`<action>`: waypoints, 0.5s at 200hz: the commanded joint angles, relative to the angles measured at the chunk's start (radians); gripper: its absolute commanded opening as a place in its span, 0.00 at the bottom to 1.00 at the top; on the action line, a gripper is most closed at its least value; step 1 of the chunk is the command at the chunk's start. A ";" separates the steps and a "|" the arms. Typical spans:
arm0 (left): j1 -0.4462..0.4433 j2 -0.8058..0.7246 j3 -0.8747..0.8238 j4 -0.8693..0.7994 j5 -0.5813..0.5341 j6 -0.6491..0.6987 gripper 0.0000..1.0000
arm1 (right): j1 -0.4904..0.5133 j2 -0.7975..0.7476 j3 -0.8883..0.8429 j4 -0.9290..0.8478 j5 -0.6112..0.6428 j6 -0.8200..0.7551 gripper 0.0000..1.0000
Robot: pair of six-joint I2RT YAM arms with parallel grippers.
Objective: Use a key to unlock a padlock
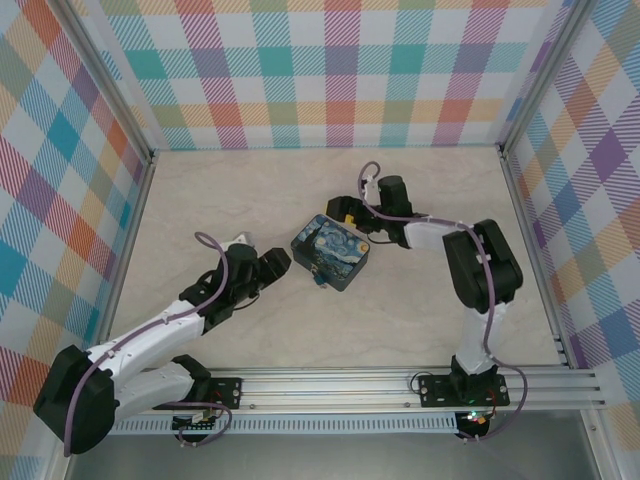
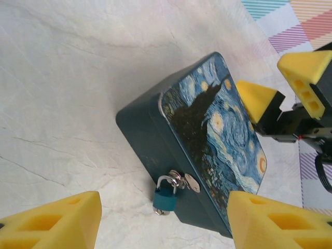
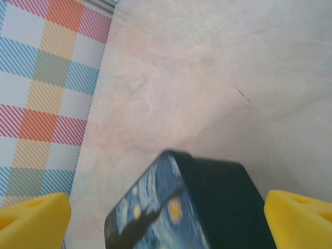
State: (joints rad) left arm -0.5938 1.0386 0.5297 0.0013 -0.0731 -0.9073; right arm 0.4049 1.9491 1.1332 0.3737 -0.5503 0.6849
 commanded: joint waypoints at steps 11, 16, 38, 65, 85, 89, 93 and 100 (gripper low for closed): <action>0.032 0.002 0.039 -0.019 0.035 0.024 0.65 | -0.006 -0.011 0.053 -0.090 0.068 -0.076 1.00; 0.035 0.003 0.039 -0.018 0.037 0.024 0.65 | -0.010 -0.031 0.039 -0.106 0.101 -0.087 1.00; 0.075 0.028 0.041 0.005 0.071 0.042 0.69 | -0.043 -0.127 -0.047 -0.147 0.150 -0.098 1.00; 0.176 0.116 0.070 0.077 0.184 0.081 0.72 | -0.053 -0.271 -0.154 -0.285 0.219 -0.172 1.00; 0.221 0.220 0.133 0.102 0.249 0.138 0.75 | -0.061 -0.359 -0.244 -0.331 0.204 -0.153 1.00; 0.228 0.241 0.148 0.113 0.263 0.148 0.76 | -0.061 -0.371 -0.261 -0.338 0.195 -0.144 1.00; 0.232 0.264 0.159 0.128 0.278 0.160 0.77 | -0.061 -0.382 -0.277 -0.343 0.182 -0.133 1.00; 0.239 0.304 0.181 0.145 0.301 0.172 0.78 | -0.061 -0.397 -0.298 -0.352 0.164 -0.109 1.00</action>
State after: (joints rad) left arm -0.3885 1.2480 0.6231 0.0570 0.1085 -0.8196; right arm 0.3393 1.6081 0.9146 0.1253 -0.3634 0.5629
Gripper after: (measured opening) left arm 0.763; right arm 0.996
